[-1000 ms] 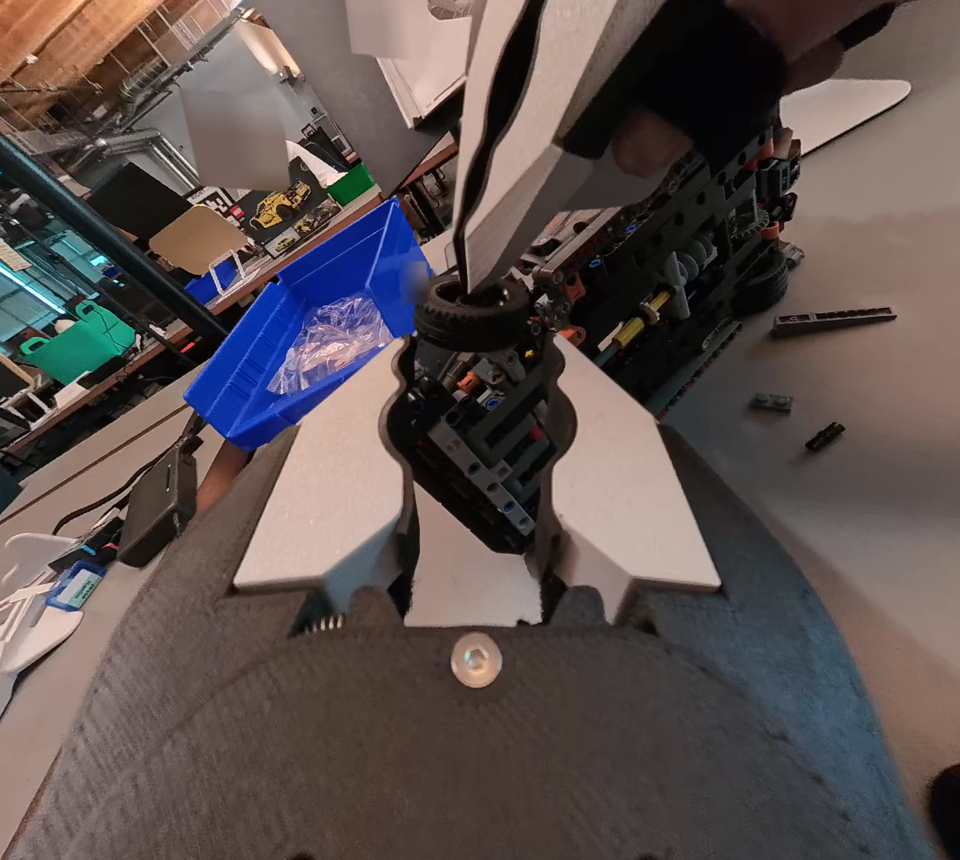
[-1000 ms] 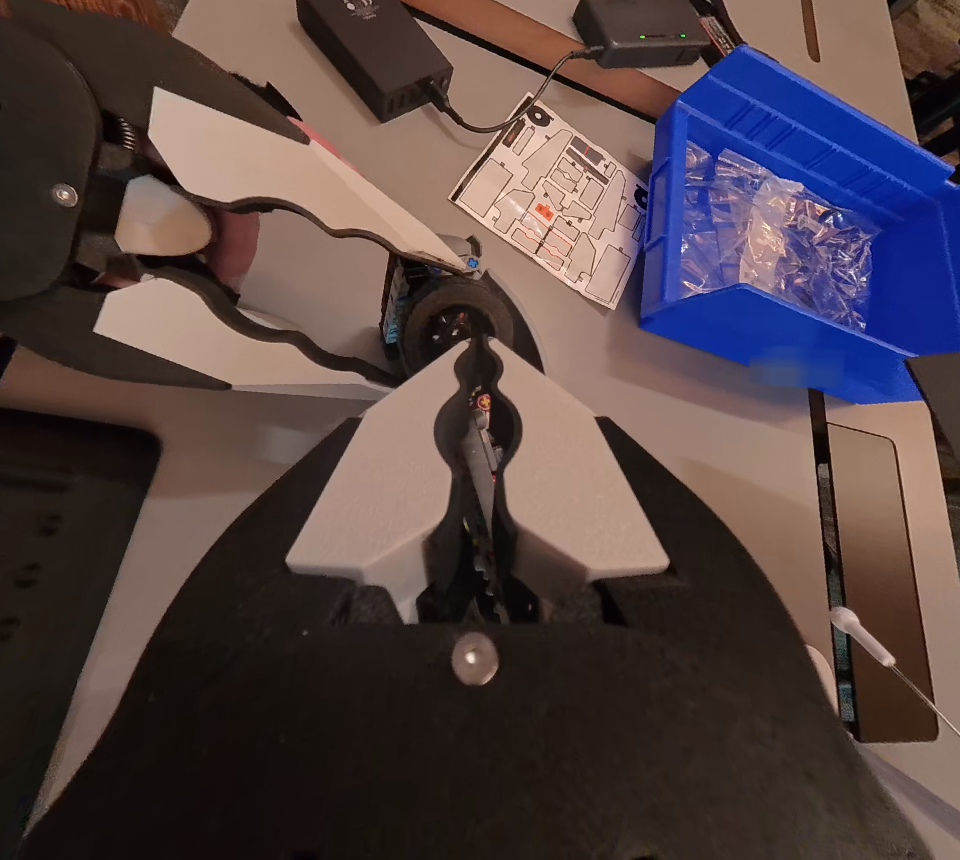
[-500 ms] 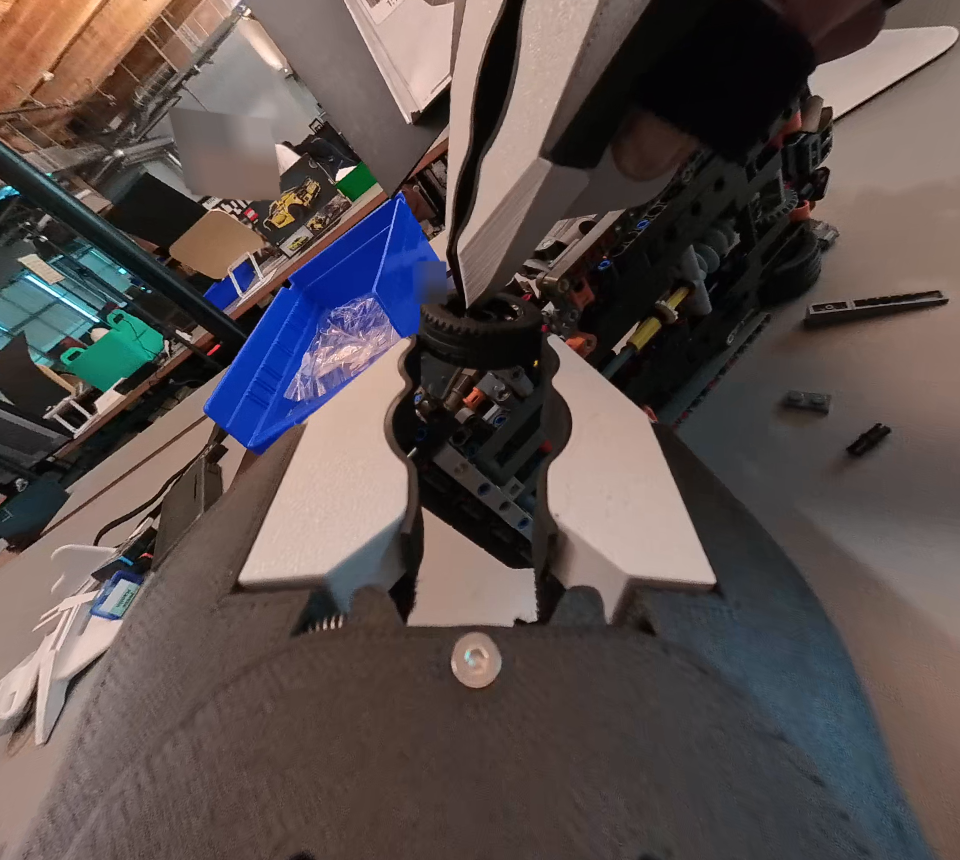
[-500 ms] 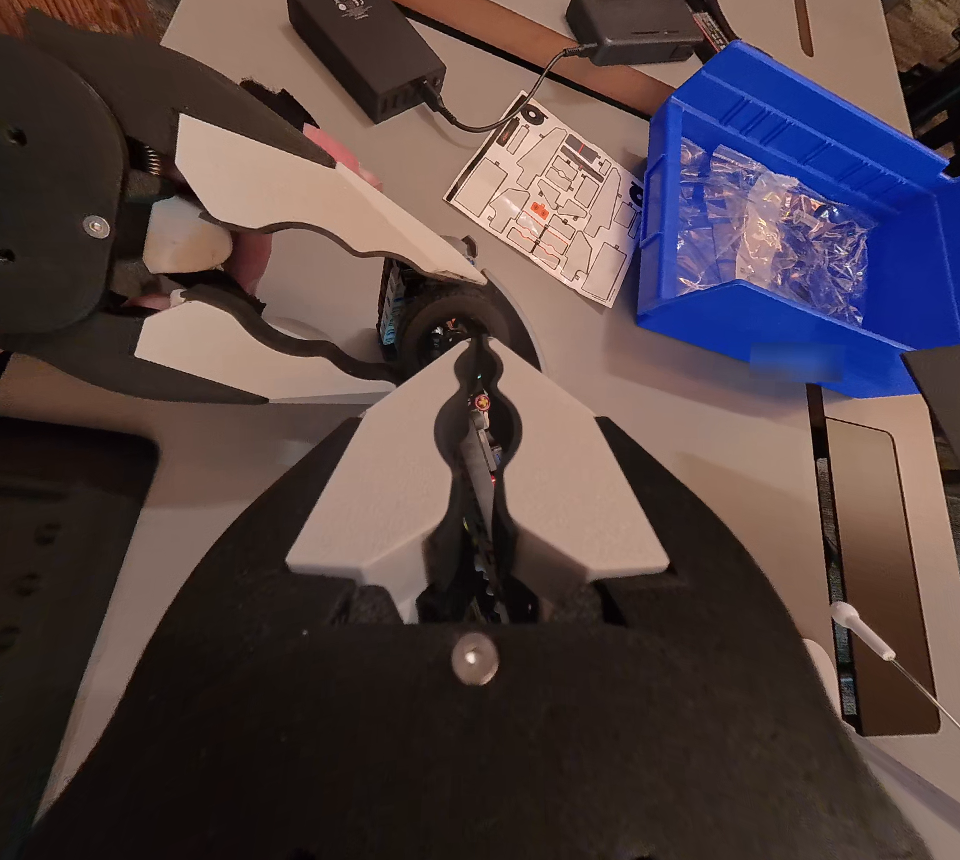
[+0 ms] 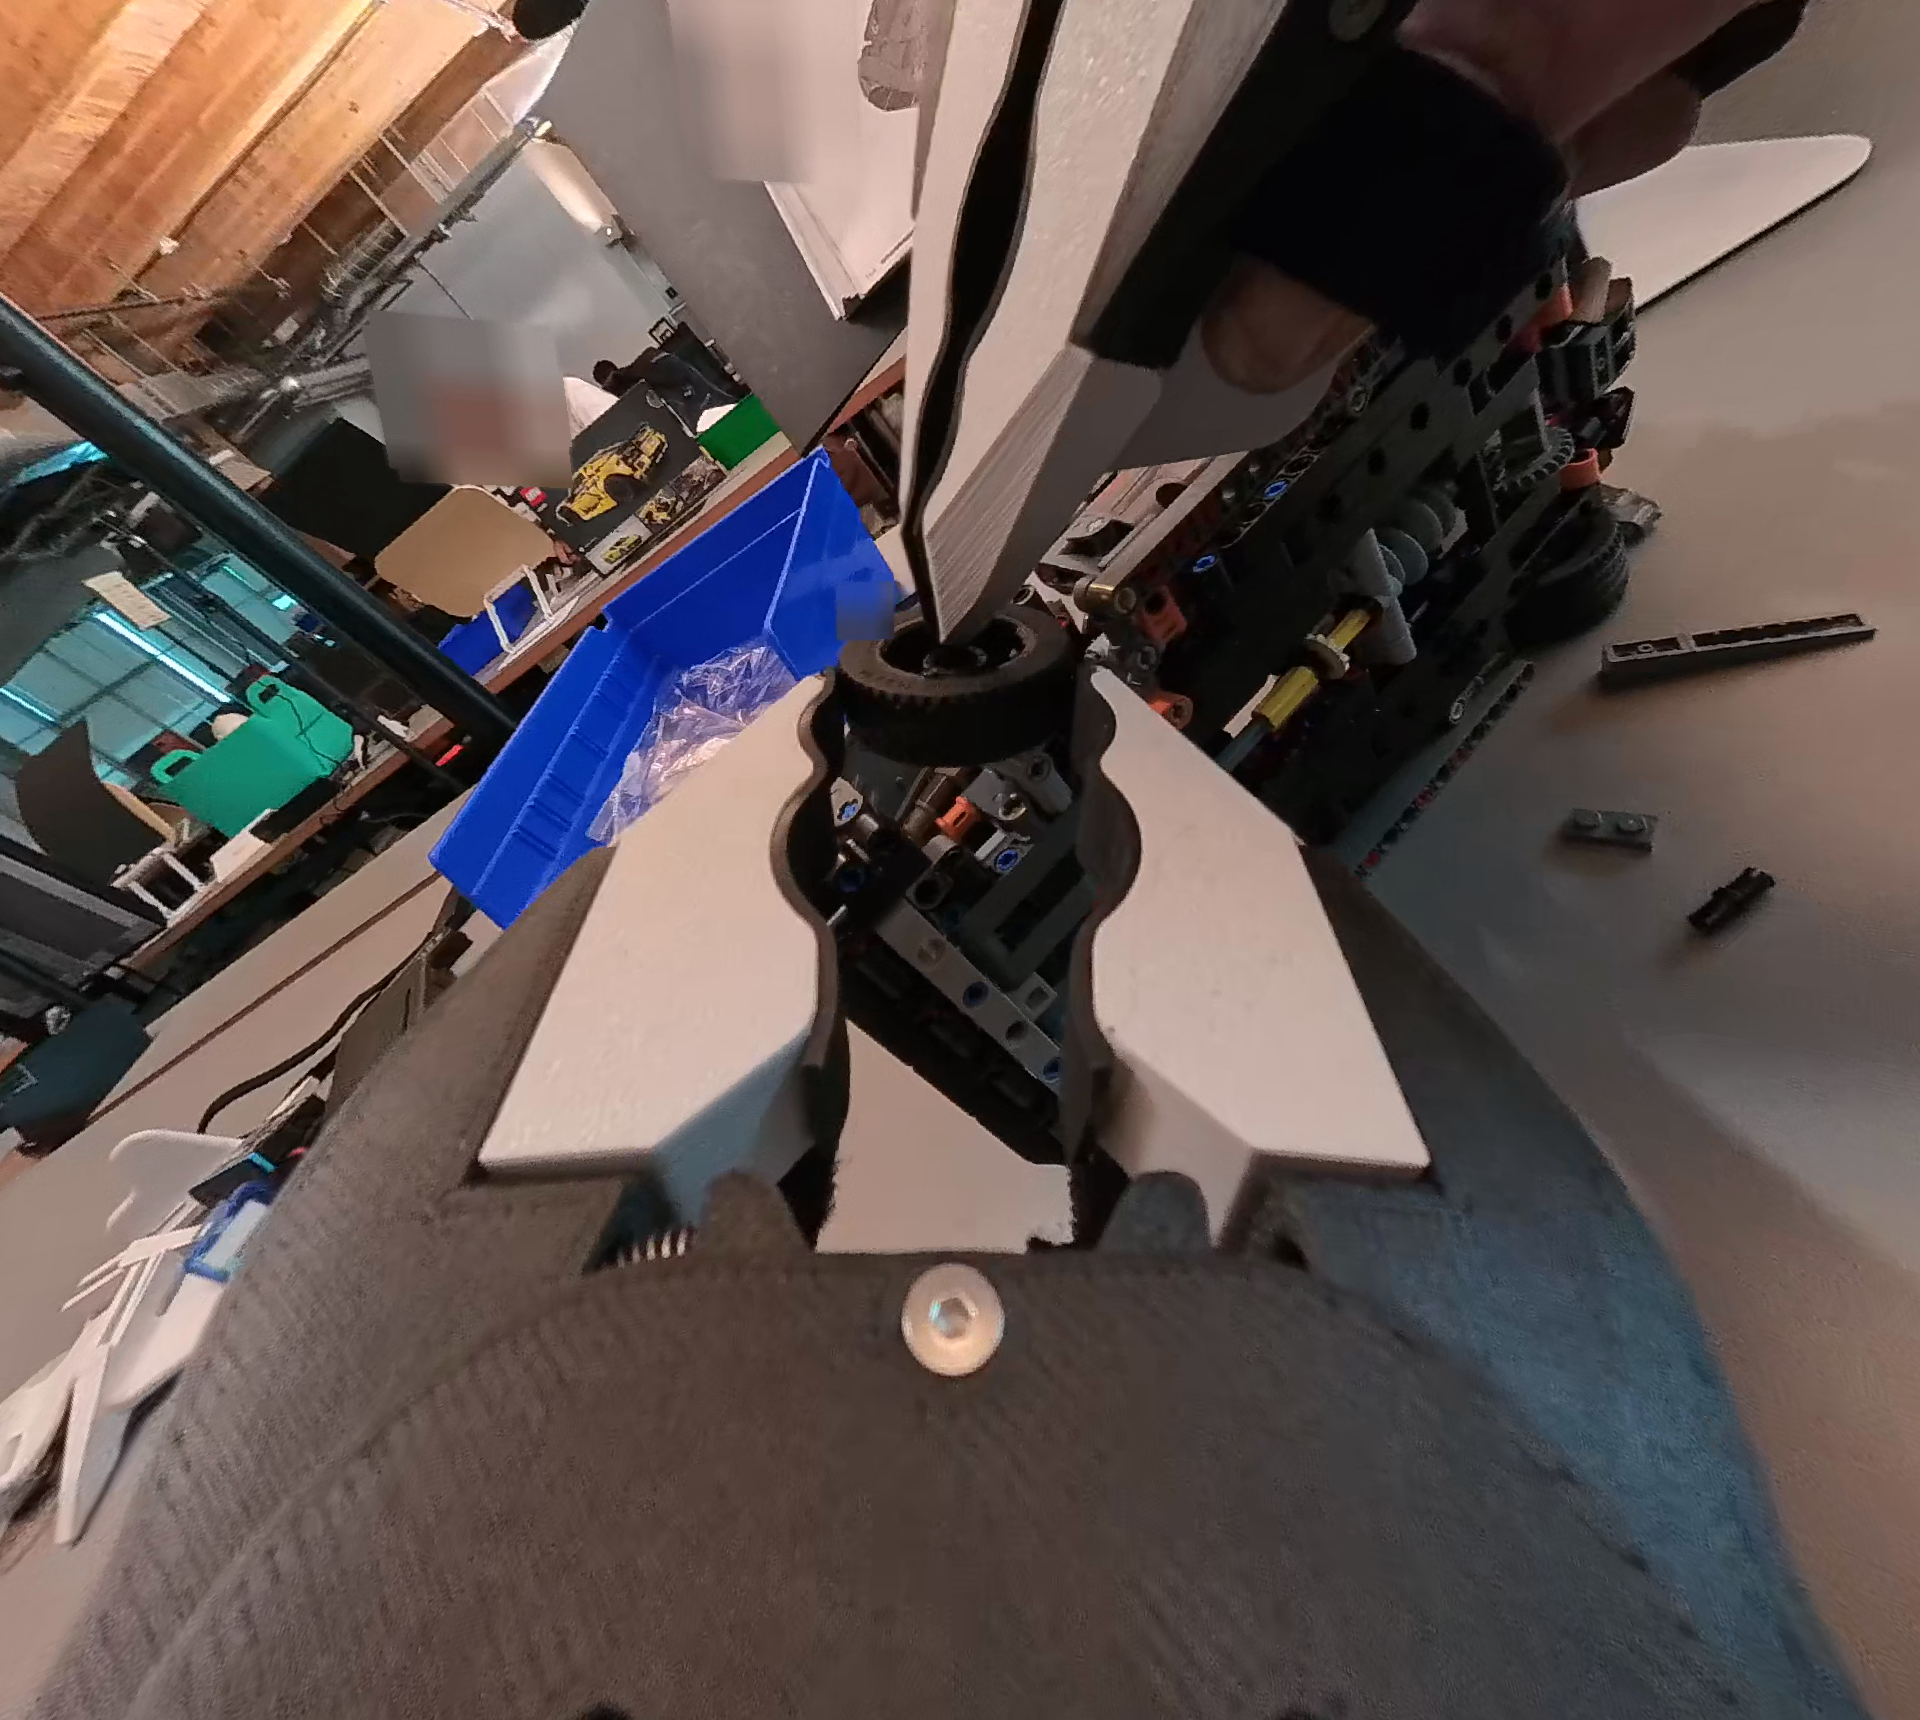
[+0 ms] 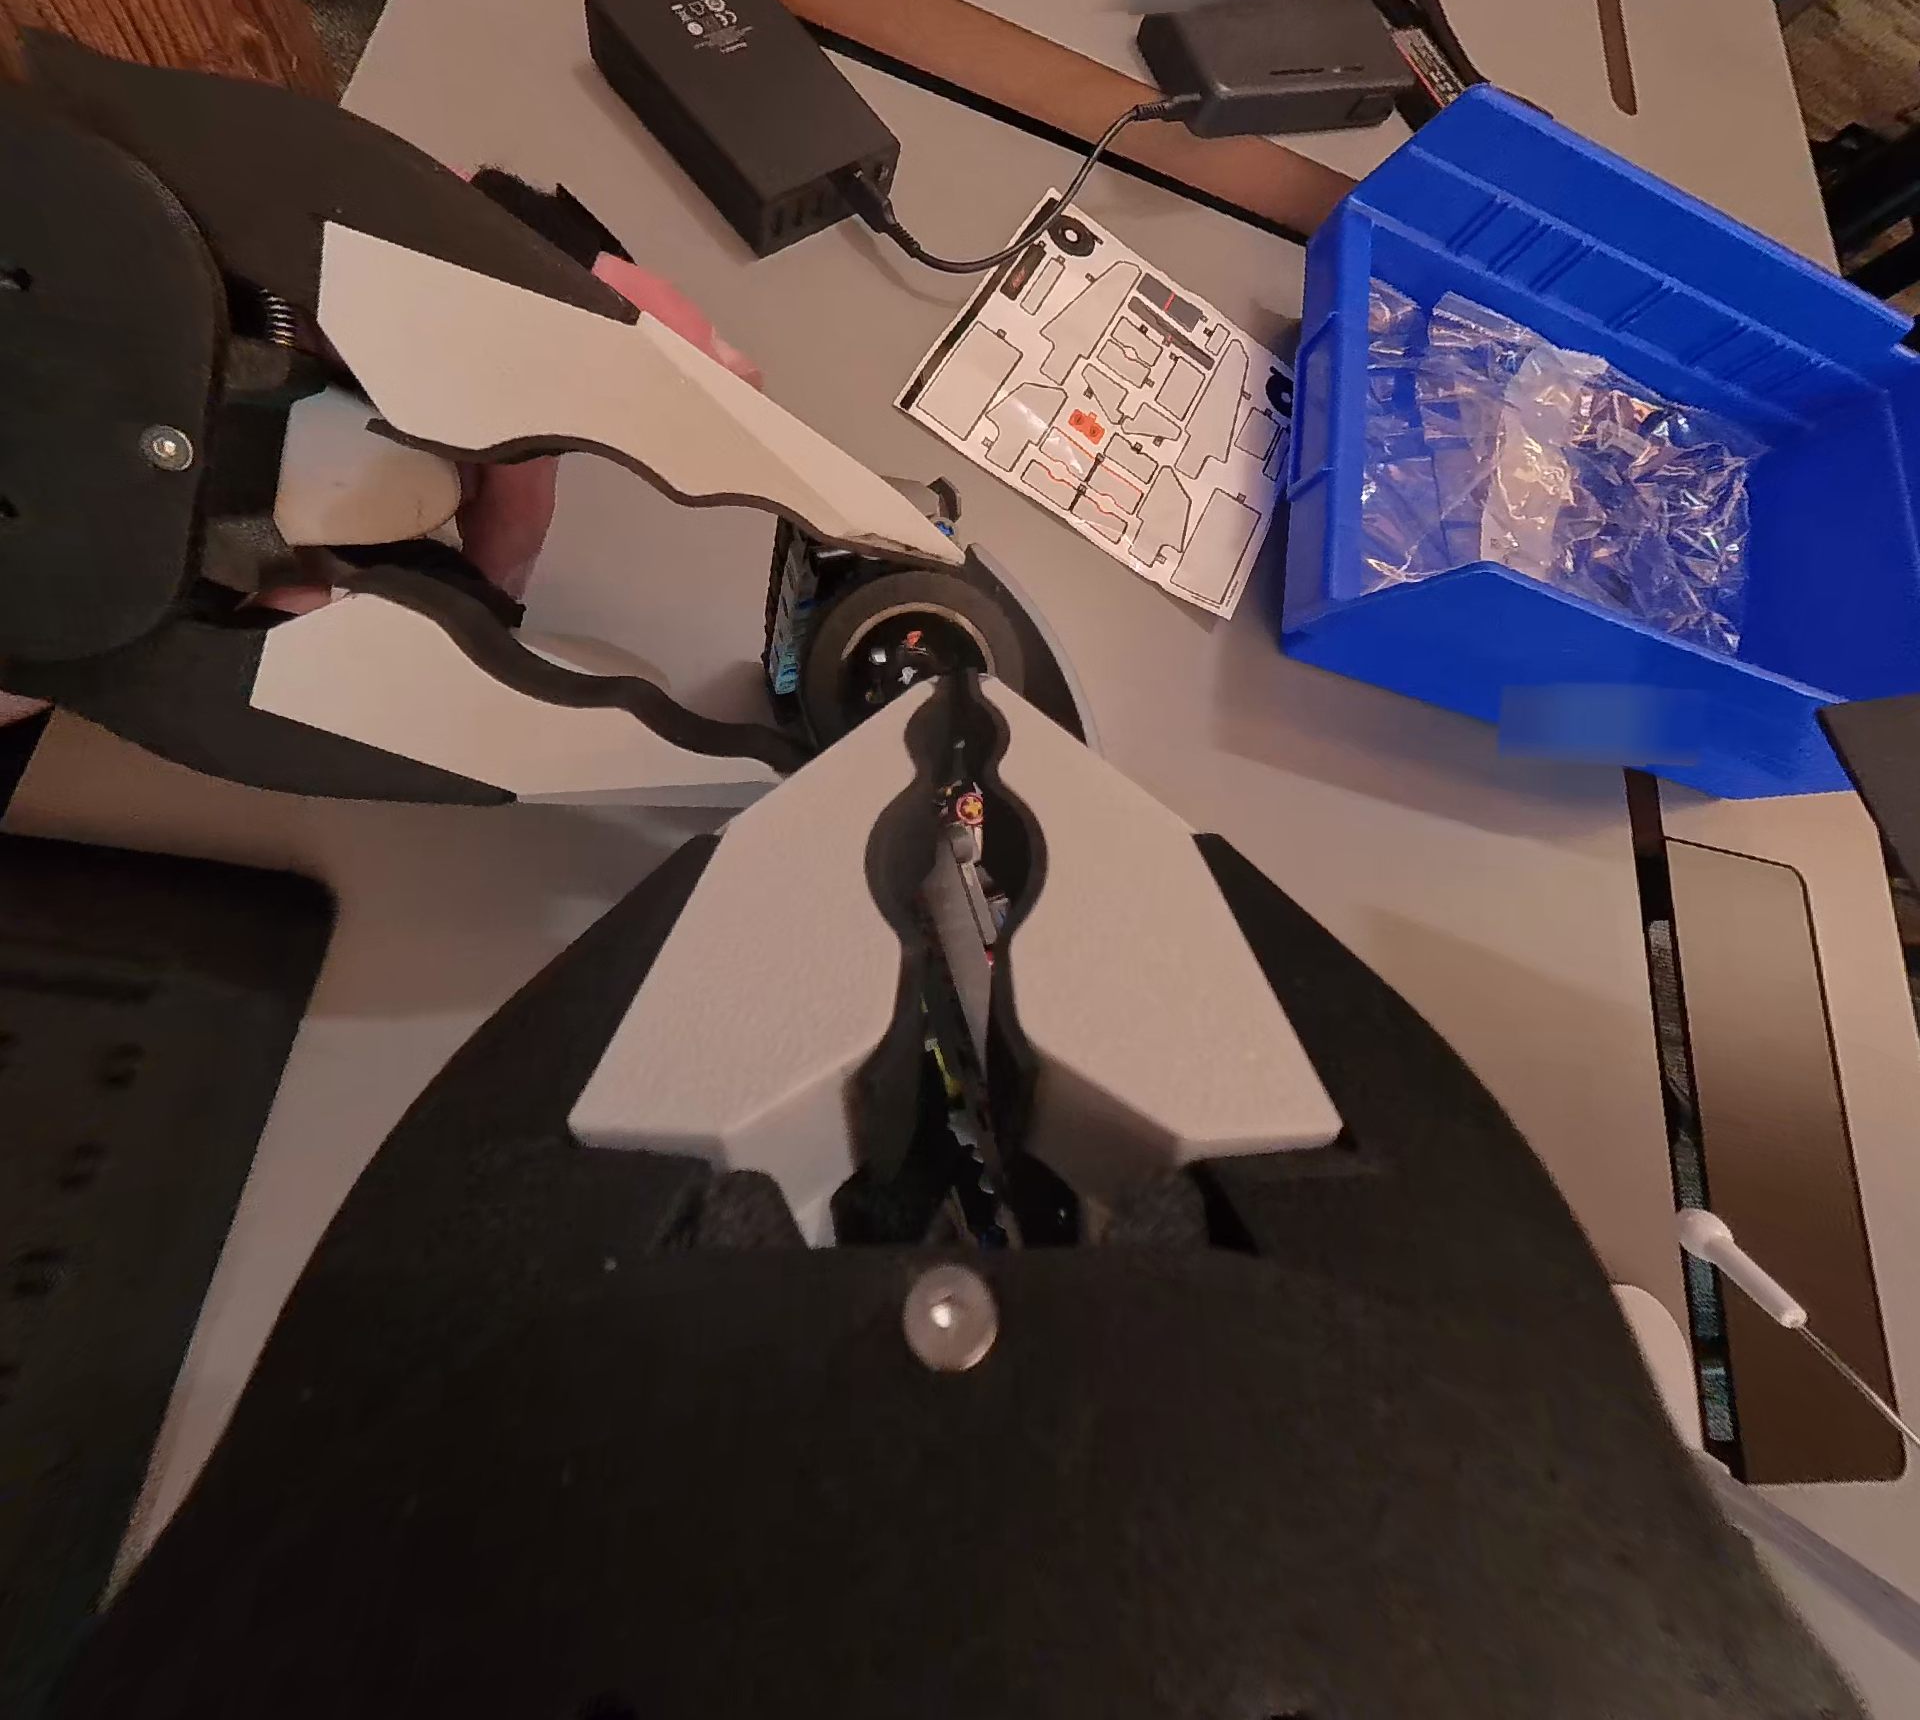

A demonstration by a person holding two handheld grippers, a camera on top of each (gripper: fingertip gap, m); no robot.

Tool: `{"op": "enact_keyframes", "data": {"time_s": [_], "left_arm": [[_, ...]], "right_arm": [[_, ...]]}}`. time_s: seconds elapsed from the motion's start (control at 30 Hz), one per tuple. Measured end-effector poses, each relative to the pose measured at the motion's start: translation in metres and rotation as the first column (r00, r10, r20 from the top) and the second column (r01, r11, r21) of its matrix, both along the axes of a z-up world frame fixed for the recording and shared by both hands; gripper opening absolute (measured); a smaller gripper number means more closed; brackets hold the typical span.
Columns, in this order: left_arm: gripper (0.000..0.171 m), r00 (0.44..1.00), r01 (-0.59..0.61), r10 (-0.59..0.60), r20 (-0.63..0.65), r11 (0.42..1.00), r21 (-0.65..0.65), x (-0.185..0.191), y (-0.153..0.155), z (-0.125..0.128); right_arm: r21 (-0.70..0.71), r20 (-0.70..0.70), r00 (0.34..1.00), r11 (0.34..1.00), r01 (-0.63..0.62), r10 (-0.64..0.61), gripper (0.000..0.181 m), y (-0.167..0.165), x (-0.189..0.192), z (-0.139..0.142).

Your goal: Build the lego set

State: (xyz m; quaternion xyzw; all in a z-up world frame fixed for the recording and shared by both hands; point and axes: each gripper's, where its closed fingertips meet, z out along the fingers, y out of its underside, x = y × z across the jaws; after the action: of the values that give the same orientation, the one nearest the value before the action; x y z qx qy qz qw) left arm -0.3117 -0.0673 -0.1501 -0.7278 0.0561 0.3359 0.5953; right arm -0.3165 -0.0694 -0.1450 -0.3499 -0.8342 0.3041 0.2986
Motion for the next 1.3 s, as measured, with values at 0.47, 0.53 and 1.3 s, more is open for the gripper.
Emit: {"op": "enact_keyframes", "data": {"time_s": [0.47, 0.53, 1.3], "left_arm": [[0.041, 0.999, 0.04, -0.042, 0.02, 0.995, 0.093, 0.002, -0.005, 0.008], [0.041, 0.999, 0.034, -0.037, 0.028, 0.994, 0.103, 0.0, -0.005, 0.008], [0.05, 0.999, -0.026, 0.029, -0.033, 0.995, 0.099, 0.001, -0.005, 0.019]], "right_arm": [[-0.168, 0.053, 0.999, 0.986, 0.019, -0.01, 0.018, 0.006, 0.004, 0.01], [-0.169, 0.049, 0.999, 0.985, 0.02, -0.012, 0.019, 0.006, 0.004, 0.011], [-0.222, 0.083, 0.997, 0.975, 0.024, -0.005, 0.043, 0.006, 0.007, 0.018]]}}
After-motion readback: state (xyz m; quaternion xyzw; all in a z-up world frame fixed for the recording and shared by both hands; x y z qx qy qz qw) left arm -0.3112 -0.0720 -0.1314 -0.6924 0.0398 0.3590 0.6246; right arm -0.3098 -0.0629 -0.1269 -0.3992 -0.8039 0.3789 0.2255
